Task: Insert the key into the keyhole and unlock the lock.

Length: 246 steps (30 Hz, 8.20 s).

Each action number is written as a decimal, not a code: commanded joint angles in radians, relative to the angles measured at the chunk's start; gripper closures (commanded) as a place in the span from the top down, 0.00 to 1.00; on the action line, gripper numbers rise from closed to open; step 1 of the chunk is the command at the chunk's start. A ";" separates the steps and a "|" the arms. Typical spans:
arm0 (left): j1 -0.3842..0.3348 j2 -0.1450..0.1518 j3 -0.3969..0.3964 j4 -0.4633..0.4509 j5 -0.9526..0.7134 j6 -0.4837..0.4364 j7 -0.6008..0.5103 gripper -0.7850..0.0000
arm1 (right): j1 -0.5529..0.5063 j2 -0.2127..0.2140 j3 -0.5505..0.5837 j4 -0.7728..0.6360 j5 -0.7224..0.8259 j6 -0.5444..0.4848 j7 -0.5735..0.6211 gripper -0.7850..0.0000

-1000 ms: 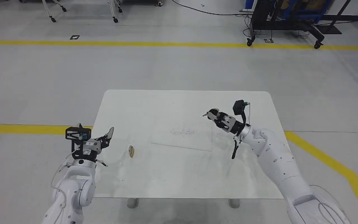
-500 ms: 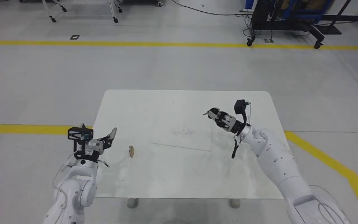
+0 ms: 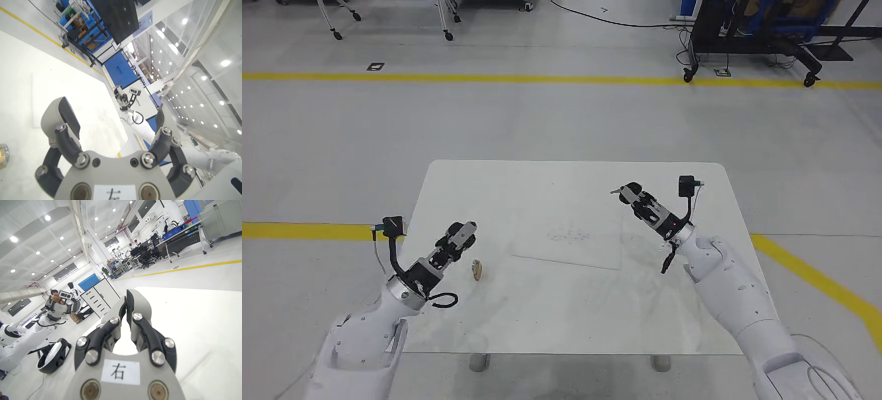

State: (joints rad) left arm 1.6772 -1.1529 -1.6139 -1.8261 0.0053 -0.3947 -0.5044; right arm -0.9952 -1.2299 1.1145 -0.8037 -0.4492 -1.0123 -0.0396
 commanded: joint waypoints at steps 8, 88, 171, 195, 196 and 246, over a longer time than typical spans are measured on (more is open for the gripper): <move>-0.123 -0.011 0.154 0.185 -0.355 -0.012 -0.260 1.00 | -0.014 -0.002 -0.018 -0.012 0.083 0.000 0.095 0.00; -0.353 -0.056 0.455 0.439 0.110 -0.336 0.060 0.00 | 0.089 -0.029 -0.345 -0.081 0.862 0.000 0.847 1.00; -0.356 0.041 0.407 0.358 -0.046 -0.206 -0.353 1.00 | 0.158 0.102 -0.531 -0.177 0.966 0.166 1.014 0.00; -0.270 0.085 0.222 0.130 0.371 -0.185 -0.279 1.00 | 0.172 0.148 -0.458 -0.087 0.922 0.075 0.923 0.00; -0.255 0.091 0.196 0.096 0.438 -0.165 -0.281 1.00 | 0.172 0.148 -0.458 -0.087 0.922 0.075 0.923 0.00; -0.229 0.105 0.298 0.080 1.036 0.239 -0.448 0.36 | 0.172 0.148 -0.458 -0.087 0.922 0.075 0.923 0.00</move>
State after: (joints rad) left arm 1.4489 -1.0471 -1.3198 -1.7471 1.0374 -0.1599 -0.9532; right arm -0.8227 -1.0822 0.6568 -0.8909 0.4723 -0.9372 0.8829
